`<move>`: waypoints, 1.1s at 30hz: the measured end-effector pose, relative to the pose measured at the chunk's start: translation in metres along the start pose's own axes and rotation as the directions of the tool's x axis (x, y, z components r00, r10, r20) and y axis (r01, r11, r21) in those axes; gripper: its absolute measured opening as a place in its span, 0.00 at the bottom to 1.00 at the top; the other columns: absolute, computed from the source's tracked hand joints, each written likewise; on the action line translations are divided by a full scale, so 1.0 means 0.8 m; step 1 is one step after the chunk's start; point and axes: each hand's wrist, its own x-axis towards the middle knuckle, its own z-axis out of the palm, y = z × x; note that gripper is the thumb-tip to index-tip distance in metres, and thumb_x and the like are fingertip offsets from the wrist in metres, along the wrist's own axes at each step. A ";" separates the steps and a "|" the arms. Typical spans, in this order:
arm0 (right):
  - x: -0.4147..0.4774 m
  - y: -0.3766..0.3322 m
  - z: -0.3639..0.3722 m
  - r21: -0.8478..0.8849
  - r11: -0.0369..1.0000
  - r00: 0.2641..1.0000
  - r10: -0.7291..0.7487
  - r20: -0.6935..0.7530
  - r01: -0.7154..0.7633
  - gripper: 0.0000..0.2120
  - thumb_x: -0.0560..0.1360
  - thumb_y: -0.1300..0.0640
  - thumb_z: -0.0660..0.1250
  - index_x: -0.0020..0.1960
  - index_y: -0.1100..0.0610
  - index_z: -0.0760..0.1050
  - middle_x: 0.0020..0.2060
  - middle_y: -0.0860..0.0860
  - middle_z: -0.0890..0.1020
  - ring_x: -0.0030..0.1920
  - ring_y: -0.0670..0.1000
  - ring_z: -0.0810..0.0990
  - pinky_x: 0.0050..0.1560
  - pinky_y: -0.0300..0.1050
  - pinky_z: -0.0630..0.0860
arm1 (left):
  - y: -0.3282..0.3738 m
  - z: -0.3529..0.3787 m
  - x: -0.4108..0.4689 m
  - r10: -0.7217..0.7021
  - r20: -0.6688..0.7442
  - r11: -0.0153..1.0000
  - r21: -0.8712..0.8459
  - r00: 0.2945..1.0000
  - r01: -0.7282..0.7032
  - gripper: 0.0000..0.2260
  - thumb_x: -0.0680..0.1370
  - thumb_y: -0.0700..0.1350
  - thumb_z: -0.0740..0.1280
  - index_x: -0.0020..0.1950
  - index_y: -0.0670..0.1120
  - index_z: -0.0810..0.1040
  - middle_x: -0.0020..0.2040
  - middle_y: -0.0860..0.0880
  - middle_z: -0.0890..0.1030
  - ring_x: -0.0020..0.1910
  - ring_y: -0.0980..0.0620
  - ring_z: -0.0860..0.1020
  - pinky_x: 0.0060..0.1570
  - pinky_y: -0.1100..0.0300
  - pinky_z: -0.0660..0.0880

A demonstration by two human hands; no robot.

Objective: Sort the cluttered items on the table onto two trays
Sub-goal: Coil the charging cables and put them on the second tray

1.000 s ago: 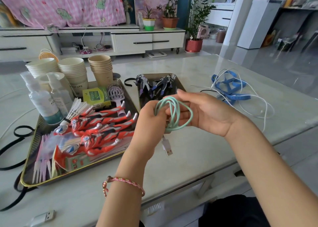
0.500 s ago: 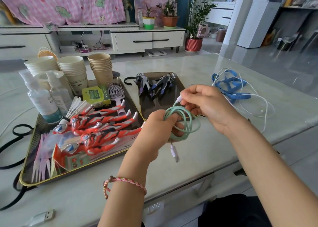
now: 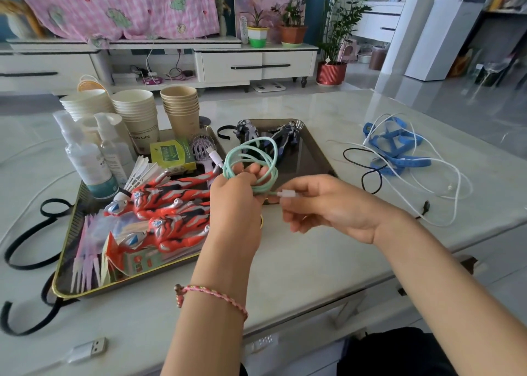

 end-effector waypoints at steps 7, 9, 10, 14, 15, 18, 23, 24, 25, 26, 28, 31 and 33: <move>0.007 0.000 0.006 0.074 0.965 0.930 -0.221 -0.294 0.253 0.08 0.68 0.67 0.71 0.44 0.57 0.80 0.35 0.51 0.82 0.34 0.43 0.80 0.37 0.34 0.76 | -0.009 0.000 0.001 0.013 -0.112 0.994 0.110 0.994 -0.001 0.13 0.78 0.31 0.60 0.62 0.35 0.68 0.53 0.40 0.79 0.37 0.53 0.79 0.30 0.65 0.79; 0.006 -0.001 0.010 0.062 0.950 0.927 -0.282 -0.248 0.306 0.09 0.67 0.68 0.72 0.44 0.58 0.80 0.34 0.49 0.83 0.35 0.42 0.80 0.36 0.32 0.74 | -0.011 -0.001 0.003 0.028 -0.185 0.993 0.118 0.982 -0.006 0.15 0.78 0.32 0.59 0.64 0.35 0.66 0.55 0.38 0.78 0.37 0.52 0.78 0.25 0.67 0.75; 0.005 0.000 0.013 0.050 0.944 0.925 -0.308 -0.224 0.326 0.10 0.66 0.69 0.72 0.44 0.58 0.81 0.34 0.47 0.83 0.34 0.41 0.79 0.37 0.31 0.74 | -0.012 -0.001 0.002 0.058 -0.213 0.984 0.179 0.975 -0.019 0.13 0.78 0.32 0.58 0.63 0.36 0.65 0.53 0.39 0.78 0.38 0.51 0.77 0.23 0.67 0.73; 0.009 0.002 0.020 -0.036 0.909 0.892 -0.416 -0.178 0.416 0.13 0.67 0.70 0.71 0.50 0.59 0.81 0.36 0.46 0.82 0.36 0.41 0.77 0.38 0.30 0.72 | -0.019 0.000 -0.007 0.290 -0.176 0.870 0.458 0.941 -0.183 0.07 0.79 0.33 0.55 0.50 0.44 0.59 0.43 0.48 0.73 0.41 0.53 0.73 0.30 0.69 0.70; 0.010 0.002 0.019 -0.067 0.900 0.882 -0.436 -0.180 0.431 0.14 0.68 0.69 0.70 0.52 0.59 0.81 0.38 0.48 0.80 0.37 0.42 0.76 0.38 0.31 0.72 | -0.021 0.002 -0.008 0.322 -0.140 0.846 0.487 0.936 -0.218 0.08 0.79 0.33 0.55 0.48 0.45 0.59 0.41 0.49 0.70 0.39 0.55 0.71 0.28 0.72 0.68; 0.012 0.000 0.018 -0.250 0.862 0.849 -0.490 -0.197 0.440 0.12 0.74 0.65 0.66 0.56 0.58 0.79 0.39 0.49 0.75 0.37 0.38 0.75 0.38 0.28 0.70 | -0.027 0.005 -0.010 0.357 -0.031 0.801 0.525 0.934 -0.288 0.08 0.79 0.33 0.55 0.46 0.45 0.59 0.40 0.50 0.68 0.37 0.57 0.68 0.31 0.71 0.68; 0.021 0.008 0.013 -0.599 0.736 0.816 -0.533 -0.224 0.317 0.11 0.78 0.58 0.63 0.58 0.56 0.79 0.42 0.50 0.72 0.43 0.41 0.75 0.45 0.26 0.67 | -0.043 0.007 -0.013 0.373 0.110 0.767 0.523 0.921 -0.373 0.15 0.78 0.30 0.52 0.40 0.49 0.58 0.42 0.47 0.70 0.42 0.52 0.72 0.45 0.55 0.74; 0.023 0.009 0.012 -0.592 0.748 0.801 -0.535 -0.270 0.300 0.10 0.76 0.59 0.66 0.56 0.56 0.80 0.43 0.51 0.73 0.44 0.43 0.75 0.46 0.26 0.68 | -0.046 0.007 -0.014 0.382 0.142 0.745 0.537 0.913 -0.396 0.15 0.78 0.30 0.52 0.40 0.50 0.57 0.41 0.47 0.70 0.40 0.53 0.71 0.42 0.59 0.74; 0.024 0.009 0.013 -0.539 0.790 0.782 -0.522 -0.341 0.293 0.08 0.74 0.60 0.68 0.53 0.56 0.82 0.44 0.51 0.75 0.45 0.45 0.77 0.47 0.28 0.71 | -0.046 0.006 -0.015 0.400 0.171 0.719 0.550 0.901 -0.424 0.16 0.78 0.30 0.52 0.40 0.50 0.57 0.41 0.47 0.70 0.38 0.55 0.70 0.38 0.63 0.72; 0.025 0.008 0.013 -0.425 0.853 0.761 -0.486 -0.430 0.304 0.06 0.71 0.61 0.71 0.48 0.56 0.83 0.44 0.52 0.78 0.46 0.47 0.79 0.46 0.32 0.74 | -0.046 0.007 -0.016 0.414 0.206 0.691 0.563 0.887 -0.454 0.17 0.78 0.30 0.52 0.40 0.51 0.57 0.42 0.48 0.71 0.38 0.56 0.70 0.36 0.66 0.71; 0.024 0.001 0.017 -0.045 0.937 0.748 -0.306 -0.589 0.347 0.06 0.67 0.67 0.74 0.38 0.57 0.81 0.43 0.54 0.81 0.47 0.52 0.82 0.38 0.36 0.78 | -0.044 0.009 -0.017 0.420 0.287 0.656 0.559 0.861 -0.507 0.17 0.78 0.30 0.52 0.41 0.53 0.58 0.44 0.49 0.73 0.41 0.57 0.74 0.39 0.67 0.73; 0.029 0.001 0.018 0.162 0.928 0.727 -0.145 -0.671 0.334 0.15 0.66 0.68 0.75 0.40 0.57 0.70 0.46 0.54 0.80 0.44 0.52 0.81 0.31 0.36 0.77 | -0.043 0.006 -0.013 0.372 0.366 0.643 0.562 0.853 -0.521 0.13 0.77 0.30 0.52 0.45 0.48 0.64 0.46 0.49 0.76 0.47 0.51 0.78 0.49 0.52 0.79; 0.032 0.000 0.015 0.147 0.949 0.763 -0.126 -0.633 0.278 0.18 0.66 0.65 0.75 0.51 0.58 0.70 0.49 0.53 0.80 0.45 0.49 0.81 0.33 0.34 0.76 | -0.042 0.003 -0.012 0.354 0.370 0.646 0.568 0.859 -0.511 0.11 0.77 0.32 0.52 0.46 0.48 0.66 0.45 0.45 0.77 0.49 0.42 0.78 0.49 0.40 0.77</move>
